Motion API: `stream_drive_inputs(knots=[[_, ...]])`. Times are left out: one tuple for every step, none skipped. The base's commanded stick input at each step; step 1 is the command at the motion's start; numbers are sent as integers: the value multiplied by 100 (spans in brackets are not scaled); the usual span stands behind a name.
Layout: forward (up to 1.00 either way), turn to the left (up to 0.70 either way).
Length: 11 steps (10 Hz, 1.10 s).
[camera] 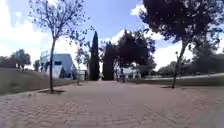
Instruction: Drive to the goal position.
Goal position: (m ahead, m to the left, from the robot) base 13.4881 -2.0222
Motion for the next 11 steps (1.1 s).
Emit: stream_drive_inputs(knots=[[100,0],[100,0],[100,0],[100,0],[100,0],[100,0],[100,0],[100,8],[100,25],[100,39],[100,26]])
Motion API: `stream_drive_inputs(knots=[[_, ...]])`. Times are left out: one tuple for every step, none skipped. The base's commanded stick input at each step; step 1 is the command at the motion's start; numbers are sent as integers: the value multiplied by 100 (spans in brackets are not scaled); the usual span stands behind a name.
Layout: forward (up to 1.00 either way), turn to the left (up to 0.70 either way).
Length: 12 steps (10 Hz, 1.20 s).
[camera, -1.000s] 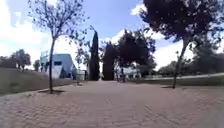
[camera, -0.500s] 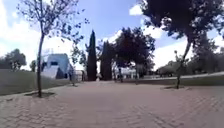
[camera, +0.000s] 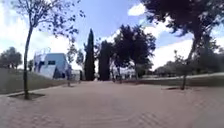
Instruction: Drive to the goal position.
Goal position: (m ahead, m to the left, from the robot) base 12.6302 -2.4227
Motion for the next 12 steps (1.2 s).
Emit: stream_drive_inputs(knots=[[100,1],[100,0],[100,0],[100,0],[100,0],[100,0],[100,0],[100,0],[100,0],[100,0],[100,0],[100,32]])
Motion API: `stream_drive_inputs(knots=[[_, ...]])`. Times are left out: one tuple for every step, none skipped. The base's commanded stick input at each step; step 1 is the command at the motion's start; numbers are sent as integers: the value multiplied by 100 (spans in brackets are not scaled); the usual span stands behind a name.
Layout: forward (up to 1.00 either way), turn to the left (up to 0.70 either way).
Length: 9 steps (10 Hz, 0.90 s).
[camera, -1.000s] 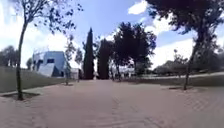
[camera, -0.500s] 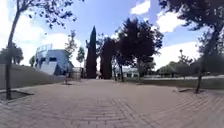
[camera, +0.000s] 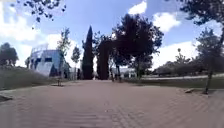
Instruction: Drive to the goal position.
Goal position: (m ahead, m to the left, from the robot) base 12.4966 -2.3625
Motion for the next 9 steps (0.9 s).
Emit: stream_drive_inputs(knots=[[100,40],[100,40],[100,40],[100,18],[100,0],[100,0],[100,0],[100,0],[100,0]])
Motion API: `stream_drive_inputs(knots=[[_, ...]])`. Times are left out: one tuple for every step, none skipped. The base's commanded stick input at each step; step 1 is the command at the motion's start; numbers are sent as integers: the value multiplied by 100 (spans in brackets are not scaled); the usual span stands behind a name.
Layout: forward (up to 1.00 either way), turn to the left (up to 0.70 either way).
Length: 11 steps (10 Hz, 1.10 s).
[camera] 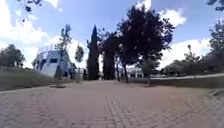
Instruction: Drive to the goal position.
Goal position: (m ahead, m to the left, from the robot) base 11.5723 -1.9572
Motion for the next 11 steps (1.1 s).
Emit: stream_drive_inputs(knots=[[100,0],[100,0],[100,0],[100,0],[100,0],[100,0],[100,0],[100,0],[100,1],[100,12],[100,28]])
